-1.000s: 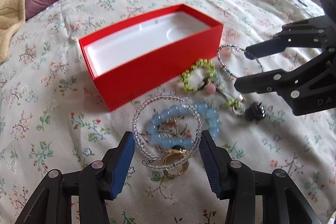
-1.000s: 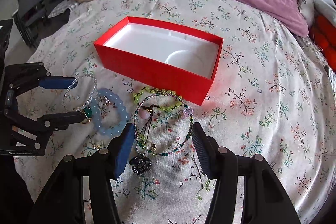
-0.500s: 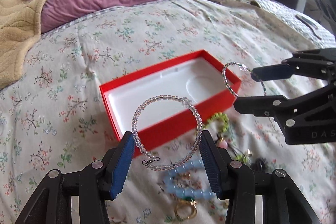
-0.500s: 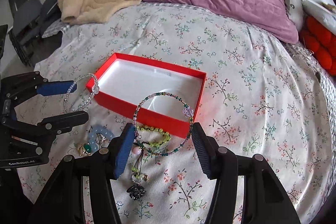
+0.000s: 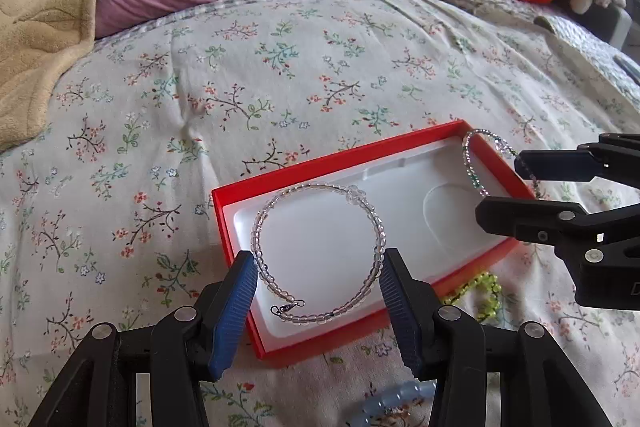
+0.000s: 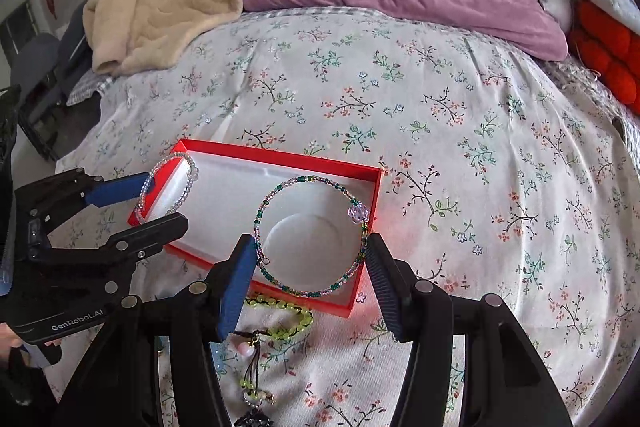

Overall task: Organize jewelry
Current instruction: 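Carry both bracelets into the red box and open both tools, then withdraw both tools from the red box back toward the jewelry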

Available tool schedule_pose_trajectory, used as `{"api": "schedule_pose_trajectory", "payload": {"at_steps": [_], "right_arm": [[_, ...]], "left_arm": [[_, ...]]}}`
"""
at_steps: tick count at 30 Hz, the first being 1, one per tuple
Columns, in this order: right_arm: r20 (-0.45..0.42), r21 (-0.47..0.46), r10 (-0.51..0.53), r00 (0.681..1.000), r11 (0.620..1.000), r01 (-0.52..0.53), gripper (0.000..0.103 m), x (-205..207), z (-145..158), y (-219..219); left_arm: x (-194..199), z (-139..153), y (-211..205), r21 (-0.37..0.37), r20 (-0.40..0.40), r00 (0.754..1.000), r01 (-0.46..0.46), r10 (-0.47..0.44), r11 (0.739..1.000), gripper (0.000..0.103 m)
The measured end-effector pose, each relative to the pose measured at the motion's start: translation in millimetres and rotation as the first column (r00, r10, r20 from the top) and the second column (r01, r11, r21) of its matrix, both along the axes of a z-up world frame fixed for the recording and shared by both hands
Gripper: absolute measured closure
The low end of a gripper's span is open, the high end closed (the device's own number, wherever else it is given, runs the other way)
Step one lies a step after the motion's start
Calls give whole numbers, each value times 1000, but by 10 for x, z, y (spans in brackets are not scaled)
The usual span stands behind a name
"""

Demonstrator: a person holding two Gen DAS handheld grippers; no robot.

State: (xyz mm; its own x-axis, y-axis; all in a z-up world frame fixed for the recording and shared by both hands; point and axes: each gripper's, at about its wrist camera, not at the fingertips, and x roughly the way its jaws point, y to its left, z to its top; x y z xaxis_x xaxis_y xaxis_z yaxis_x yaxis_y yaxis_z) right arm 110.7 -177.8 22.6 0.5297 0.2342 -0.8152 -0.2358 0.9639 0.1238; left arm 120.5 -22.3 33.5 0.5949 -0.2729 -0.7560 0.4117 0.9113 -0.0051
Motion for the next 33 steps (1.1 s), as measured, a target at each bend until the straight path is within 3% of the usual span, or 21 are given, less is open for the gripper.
{"api": "schedule_pose_trajectory", "payload": {"at_steps": [13,18,33], "right_arm": [[47,-66,17,999,998,-14,41,137,-55,70],[29,-59,32,999,998,-30,32,147,-65,78],[32,-64,6,999,998,-4,31,-9,92,-79]], "left_arm": [[178,-99,-85,4,4,1000,-7,7,1000,49],[207,-100,-109,-5,-4,1000,-3,3,1000,40],[40,26,-146,59,33,999,2,-4,998,17]]}}
